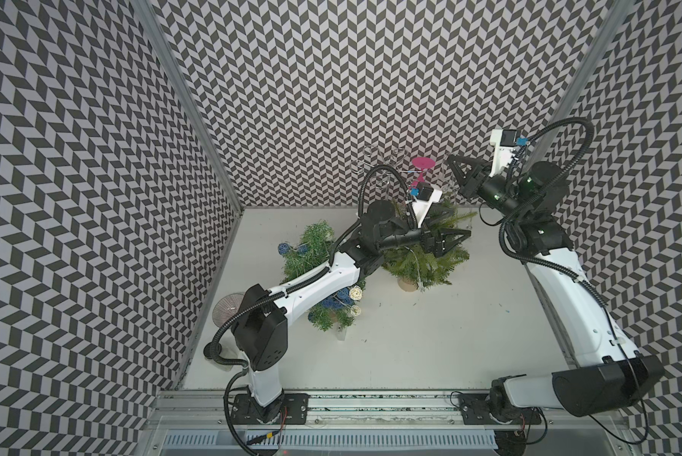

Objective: Wrap string light around the christmas tree
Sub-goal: Wrap the light string around the Christmas tree.

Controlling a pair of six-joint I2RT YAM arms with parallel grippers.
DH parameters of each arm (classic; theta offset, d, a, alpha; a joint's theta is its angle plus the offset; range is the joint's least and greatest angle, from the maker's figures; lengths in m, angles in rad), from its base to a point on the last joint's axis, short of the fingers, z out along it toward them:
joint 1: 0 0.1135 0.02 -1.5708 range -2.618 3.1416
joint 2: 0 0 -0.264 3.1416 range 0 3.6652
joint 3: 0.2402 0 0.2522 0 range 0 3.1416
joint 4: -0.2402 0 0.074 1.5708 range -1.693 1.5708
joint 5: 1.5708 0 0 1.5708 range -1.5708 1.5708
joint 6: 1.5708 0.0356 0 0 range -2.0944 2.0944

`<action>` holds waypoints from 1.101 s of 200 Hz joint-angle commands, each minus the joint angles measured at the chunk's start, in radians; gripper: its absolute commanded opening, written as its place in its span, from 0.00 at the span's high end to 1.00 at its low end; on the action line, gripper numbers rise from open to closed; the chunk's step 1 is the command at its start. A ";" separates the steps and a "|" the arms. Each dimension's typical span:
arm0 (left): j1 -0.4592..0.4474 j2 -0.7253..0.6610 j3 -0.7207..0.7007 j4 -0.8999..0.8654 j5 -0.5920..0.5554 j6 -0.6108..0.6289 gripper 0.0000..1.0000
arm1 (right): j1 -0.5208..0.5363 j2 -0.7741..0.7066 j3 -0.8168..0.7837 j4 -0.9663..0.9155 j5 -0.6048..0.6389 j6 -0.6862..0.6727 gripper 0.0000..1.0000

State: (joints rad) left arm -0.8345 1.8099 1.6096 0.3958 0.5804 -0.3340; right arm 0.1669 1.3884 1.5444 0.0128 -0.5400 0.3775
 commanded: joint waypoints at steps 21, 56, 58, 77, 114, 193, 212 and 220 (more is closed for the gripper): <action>-0.057 -0.057 -0.028 -0.034 -0.287 0.103 0.05 | -0.004 -0.032 -0.045 0.059 -0.079 -0.044 1.00; -0.034 -0.122 -0.060 -0.069 -0.306 0.096 0.09 | -0.004 -0.037 -0.029 0.027 -0.074 -0.055 1.00; -0.035 -0.130 -0.068 -0.064 -0.300 0.096 0.09 | -0.004 -0.033 -0.025 0.020 -0.064 -0.056 1.00; -0.065 -0.240 -0.143 -0.062 -0.358 0.123 0.08 | -0.003 -0.004 -0.010 0.003 -0.037 -0.068 1.00; -0.044 -0.306 -0.072 -0.210 -0.445 0.202 0.07 | 0.002 0.014 -0.036 0.052 -0.087 -0.063 1.00; 0.153 -0.153 0.193 -0.484 -0.170 0.388 0.16 | 0.003 -0.103 -0.132 0.140 -0.305 -0.179 1.00; 0.151 -0.128 0.223 -0.508 -0.130 0.423 0.18 | 0.002 -0.106 -0.152 0.186 -0.369 -0.172 1.00; 0.150 -0.116 0.235 -0.516 -0.124 0.430 0.18 | 0.003 -0.106 -0.158 0.204 -0.397 -0.165 1.00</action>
State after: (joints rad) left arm -0.6678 1.6714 1.7908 -0.0521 0.3500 0.0261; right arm 0.1661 1.3018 1.4033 0.0963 -0.8082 0.2417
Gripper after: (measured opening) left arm 0.823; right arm 0.044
